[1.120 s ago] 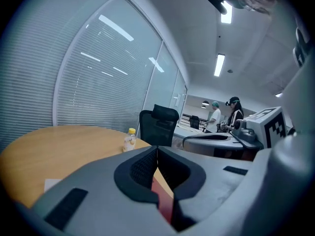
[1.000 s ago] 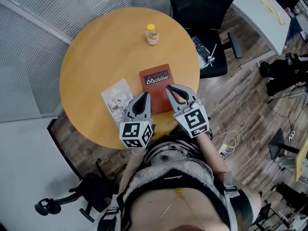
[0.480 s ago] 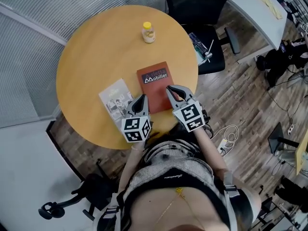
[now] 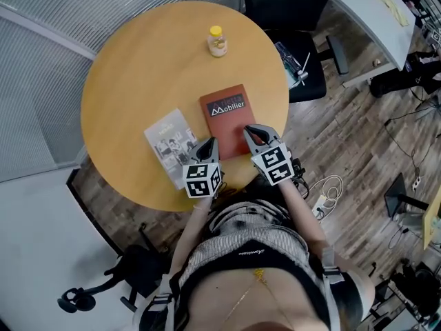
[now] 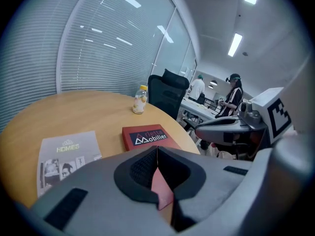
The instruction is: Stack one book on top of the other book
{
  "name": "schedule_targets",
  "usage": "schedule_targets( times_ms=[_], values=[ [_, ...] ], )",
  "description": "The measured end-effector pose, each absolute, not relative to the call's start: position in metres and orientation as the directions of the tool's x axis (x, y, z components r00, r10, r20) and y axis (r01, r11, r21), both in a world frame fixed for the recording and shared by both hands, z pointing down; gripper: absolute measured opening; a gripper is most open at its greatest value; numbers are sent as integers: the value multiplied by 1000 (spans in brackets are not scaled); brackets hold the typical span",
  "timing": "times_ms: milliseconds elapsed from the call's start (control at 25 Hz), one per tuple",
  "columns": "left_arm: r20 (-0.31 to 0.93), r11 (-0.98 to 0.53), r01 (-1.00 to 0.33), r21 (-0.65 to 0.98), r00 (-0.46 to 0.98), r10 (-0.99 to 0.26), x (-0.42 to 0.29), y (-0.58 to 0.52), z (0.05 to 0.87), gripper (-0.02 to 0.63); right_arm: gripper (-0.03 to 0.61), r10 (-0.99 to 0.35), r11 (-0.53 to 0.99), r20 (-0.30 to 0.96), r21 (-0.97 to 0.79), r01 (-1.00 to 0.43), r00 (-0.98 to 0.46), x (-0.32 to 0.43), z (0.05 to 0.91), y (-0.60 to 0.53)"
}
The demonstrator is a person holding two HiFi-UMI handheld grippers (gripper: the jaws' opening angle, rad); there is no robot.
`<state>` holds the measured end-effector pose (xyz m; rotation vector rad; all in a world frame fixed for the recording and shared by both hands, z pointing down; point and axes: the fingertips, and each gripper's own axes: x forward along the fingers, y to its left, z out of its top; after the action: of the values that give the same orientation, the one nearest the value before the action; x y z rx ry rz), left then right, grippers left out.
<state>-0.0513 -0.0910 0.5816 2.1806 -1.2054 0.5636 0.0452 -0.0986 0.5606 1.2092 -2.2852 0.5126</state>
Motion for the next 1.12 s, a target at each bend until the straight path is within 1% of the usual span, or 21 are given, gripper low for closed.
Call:
schedule_targets(
  times_ms=[240,520,680,840,1120],
  values=[
    [655,-444,-854,271,502,-565,-52,-83,605,21,26,-619,525,635,-103,-845,-462,47,582,-94],
    [689,-432,-853,293,501,-524,-54,-76,628,21,25,-592,515,671,-111,-850,-446,50,602,-92],
    [692,-409,-848,336,517,-504,-55,-75,633,21,26,-568,509,695,-124,-852,-440,52,611,-89],
    [701,-399,-850,345,516,-493,-57,-77,636,21,26,-552,484,708,-159,-860,-441,57,618,-90],
    [715,-337,-845,415,532,-453,-55,-81,649,21,28,-526,480,729,-172,-860,-439,67,630,-95]
  ],
)
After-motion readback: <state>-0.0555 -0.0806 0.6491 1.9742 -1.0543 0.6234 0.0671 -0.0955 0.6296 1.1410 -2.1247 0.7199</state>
